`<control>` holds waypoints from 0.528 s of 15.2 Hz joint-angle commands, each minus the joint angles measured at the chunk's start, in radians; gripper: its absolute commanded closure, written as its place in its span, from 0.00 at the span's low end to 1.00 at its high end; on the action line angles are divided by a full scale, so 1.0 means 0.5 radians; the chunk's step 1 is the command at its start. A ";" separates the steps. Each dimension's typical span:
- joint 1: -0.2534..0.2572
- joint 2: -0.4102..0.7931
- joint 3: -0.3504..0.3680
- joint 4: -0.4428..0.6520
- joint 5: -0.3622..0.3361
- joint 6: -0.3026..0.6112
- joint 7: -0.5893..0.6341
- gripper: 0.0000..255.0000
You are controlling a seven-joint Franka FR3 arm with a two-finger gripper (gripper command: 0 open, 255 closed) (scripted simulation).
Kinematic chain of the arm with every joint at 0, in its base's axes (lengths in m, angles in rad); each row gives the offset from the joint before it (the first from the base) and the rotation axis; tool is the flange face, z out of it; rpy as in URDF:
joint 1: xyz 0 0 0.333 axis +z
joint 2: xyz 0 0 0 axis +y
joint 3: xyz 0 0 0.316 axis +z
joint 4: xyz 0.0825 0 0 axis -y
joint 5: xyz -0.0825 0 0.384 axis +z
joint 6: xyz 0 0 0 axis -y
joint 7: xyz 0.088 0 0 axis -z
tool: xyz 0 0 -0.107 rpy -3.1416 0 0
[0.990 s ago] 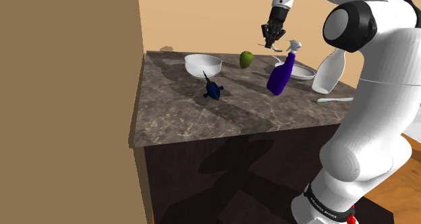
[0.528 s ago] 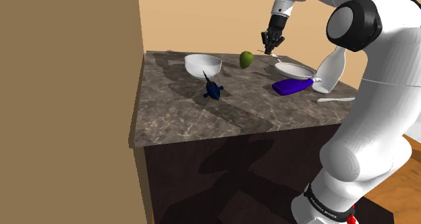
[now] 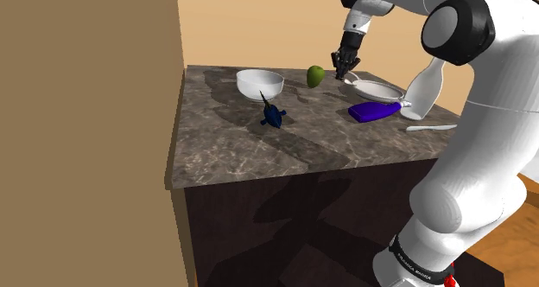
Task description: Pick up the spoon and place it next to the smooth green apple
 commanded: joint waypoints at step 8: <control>0.014 -0.029 0.004 -0.286 -0.005 0.257 -0.026 1.00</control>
